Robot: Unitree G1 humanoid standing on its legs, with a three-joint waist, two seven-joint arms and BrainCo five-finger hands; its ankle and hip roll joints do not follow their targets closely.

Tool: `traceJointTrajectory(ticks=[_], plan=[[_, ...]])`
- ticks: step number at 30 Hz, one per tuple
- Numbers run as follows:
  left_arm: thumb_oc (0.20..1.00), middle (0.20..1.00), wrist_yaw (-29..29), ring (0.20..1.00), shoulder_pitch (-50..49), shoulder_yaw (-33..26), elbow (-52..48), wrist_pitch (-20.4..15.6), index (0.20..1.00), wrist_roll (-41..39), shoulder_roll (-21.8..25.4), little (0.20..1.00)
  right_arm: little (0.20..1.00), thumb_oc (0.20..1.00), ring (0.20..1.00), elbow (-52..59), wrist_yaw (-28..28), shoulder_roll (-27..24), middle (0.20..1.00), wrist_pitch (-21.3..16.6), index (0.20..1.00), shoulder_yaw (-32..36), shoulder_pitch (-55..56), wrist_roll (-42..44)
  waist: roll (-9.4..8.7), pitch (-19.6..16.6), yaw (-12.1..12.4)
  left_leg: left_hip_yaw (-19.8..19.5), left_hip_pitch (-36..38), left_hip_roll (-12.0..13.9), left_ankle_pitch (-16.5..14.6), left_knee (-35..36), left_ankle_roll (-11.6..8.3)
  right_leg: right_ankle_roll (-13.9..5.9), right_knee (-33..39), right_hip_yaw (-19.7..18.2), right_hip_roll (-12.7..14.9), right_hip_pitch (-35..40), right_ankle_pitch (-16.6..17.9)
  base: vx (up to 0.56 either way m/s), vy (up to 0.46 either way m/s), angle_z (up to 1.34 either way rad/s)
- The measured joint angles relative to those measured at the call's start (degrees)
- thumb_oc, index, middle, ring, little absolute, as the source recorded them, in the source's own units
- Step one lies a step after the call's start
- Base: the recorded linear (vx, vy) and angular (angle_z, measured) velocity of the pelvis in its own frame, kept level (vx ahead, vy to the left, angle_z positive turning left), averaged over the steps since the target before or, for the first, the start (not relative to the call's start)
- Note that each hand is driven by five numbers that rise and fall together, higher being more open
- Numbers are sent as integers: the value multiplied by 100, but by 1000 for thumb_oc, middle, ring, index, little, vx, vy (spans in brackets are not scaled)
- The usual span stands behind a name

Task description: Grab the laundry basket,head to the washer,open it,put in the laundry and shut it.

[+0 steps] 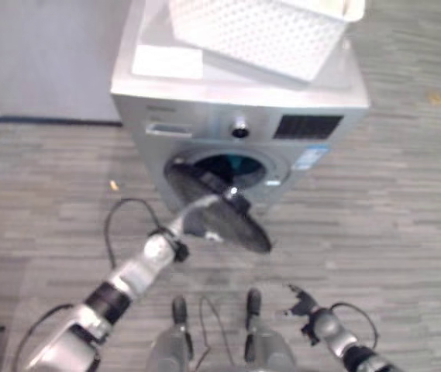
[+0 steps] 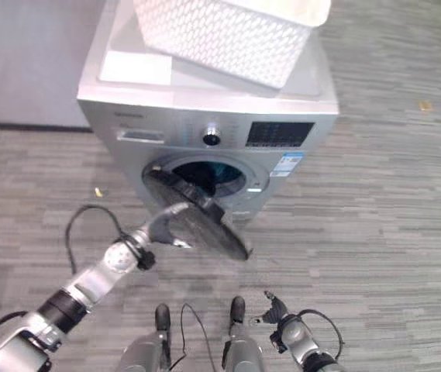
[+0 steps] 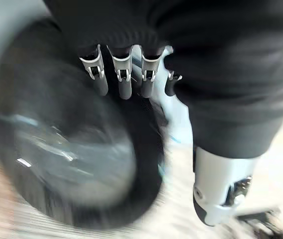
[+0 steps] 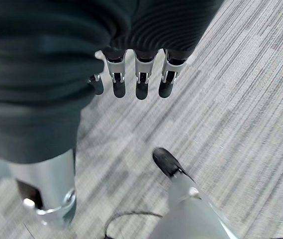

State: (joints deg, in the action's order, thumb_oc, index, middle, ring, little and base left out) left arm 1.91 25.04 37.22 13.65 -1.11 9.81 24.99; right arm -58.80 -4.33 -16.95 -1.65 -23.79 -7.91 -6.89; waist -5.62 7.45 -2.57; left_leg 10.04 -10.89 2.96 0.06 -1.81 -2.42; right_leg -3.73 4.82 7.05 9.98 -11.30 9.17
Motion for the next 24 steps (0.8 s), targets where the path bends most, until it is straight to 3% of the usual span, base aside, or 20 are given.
traceJointTrajectory(ticks=[2, 4, 5, 7, 15, 18, 24], plan=[[1000, 1000, 13, 1000, 296, 248, 43, -128, 1000, -154, -322, 1000, 1000, 1000, 1000, -413, -9, 158, 1000, -3, 1000, -21, 82, 2, 30, -239, -147, 73, 353, -4, 90, 345, -5, -130, 10, -31, -2, 147, -141, 108, -8, -18], [1000, 1000, 30, 1000, 364, 347, 25, -149, 1000, -254, -364, 1000, 1000, 1000, 1000, -715, 8, 225, 1000, 24, 1000, -11, 65, 2, 87, -390, -127, 88, 442, 1, 144, 501, -6, -144, 8, -37, -21, 161, -141, 85, -15, -11], [1000, 1000, 93, 1000, 352, 366, -135, -245, 1000, -560, -405, 1000, 1000, 1000, 1000, -904, 56, 236, 1000, 75, 1000, -12, 258, 3, 220, -503, -135, 137, 649, 18, 160, 640, -8, -182, 46, -77, -53, 279, -171, 72, -16, -11], [1000, 1000, 97, 1000, 347, 353, -242, -272, 1000, -703, -360, 1000, 1000, 1000, 1000, -948, 63, 201, 1000, 86, 1000, 37, 341, 13, 321, -588, -133, 141, 741, 28, 161, 706, -9, -194, 47, -82, -73, 344, -191, 54, -13, -5], [1000, 1000, 479, 1000, -282, 289, -1286, -495, 1000, -1012, 428, 1000, 1000, 1000, 1000, -953, 207, 362, 1000, 77, 1000, 50, 436, 16, 395, -647, 91, -44, 984, 84, 214, 752, -88, -153, 54, 173, -103, 703, -294, 55, -12, 14], [1000, 1000, 590, 1000, -870, 75, -1382, -591, 1000, -1134, 599, 1000, 1000, 1000, 1000, -956, 218, 370, 1000, 54, 1000, 55, 529, 15, 440, -666, 243, -129, 988, 80, 209, 763, -86, -161, 54, 203, -99, 750, -317, 28, -5, 10], [1000, 1000, 549, 1000, -2721, -1058, -750, -666, 1000, -1522, 710, 1000, 1000, 1000, 1000, -959, 218, 379, 1000, -9, 1000, 273, 776, 33, 389, -632, 394, -299, 1007, 104, 191, 775, -80, -154, 56, 395, -99, 914, -440, 6, -12, 18]])
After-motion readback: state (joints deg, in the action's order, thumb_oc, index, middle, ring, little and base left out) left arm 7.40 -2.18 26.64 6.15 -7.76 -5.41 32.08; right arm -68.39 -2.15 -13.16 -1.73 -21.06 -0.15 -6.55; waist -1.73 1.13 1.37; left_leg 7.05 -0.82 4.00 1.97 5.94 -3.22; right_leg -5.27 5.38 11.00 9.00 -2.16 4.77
